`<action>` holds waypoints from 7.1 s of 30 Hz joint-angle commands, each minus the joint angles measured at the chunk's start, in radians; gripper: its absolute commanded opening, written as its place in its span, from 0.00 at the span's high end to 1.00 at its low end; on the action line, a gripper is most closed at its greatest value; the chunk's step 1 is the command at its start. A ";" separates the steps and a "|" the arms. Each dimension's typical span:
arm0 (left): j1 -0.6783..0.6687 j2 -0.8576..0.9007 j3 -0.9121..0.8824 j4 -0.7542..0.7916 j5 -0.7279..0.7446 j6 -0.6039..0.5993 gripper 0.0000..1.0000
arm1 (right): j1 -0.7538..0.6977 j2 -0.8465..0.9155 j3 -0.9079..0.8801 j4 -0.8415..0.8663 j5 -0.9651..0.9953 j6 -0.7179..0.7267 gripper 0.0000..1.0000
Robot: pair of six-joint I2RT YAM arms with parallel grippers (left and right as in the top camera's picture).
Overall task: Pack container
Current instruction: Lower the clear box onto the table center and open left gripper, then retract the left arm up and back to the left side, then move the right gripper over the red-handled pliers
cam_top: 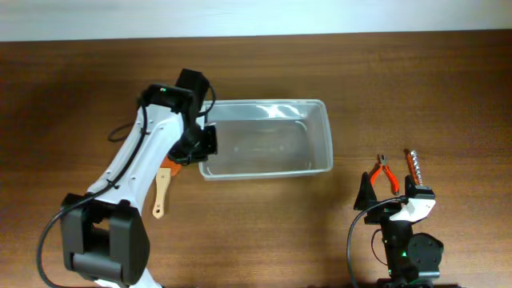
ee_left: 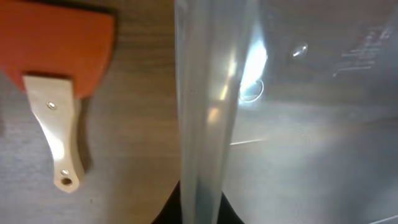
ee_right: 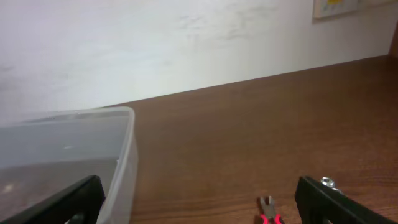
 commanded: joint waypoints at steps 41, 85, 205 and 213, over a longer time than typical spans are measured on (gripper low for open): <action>0.062 -0.010 -0.192 0.317 0.072 0.079 0.04 | -0.006 -0.006 -0.005 -0.006 0.009 0.008 0.01; 0.296 -0.272 0.255 0.064 -0.149 0.080 0.01 | -0.006 -0.006 -0.005 -0.006 0.009 0.008 0.01; 0.296 -0.272 0.255 0.064 -0.149 0.080 0.01 | -0.161 1.399 1.039 -0.837 0.006 -0.101 0.23; 0.296 -0.272 0.255 0.064 -0.149 0.080 0.01 | -0.161 1.399 0.904 -0.773 -0.007 -0.046 0.23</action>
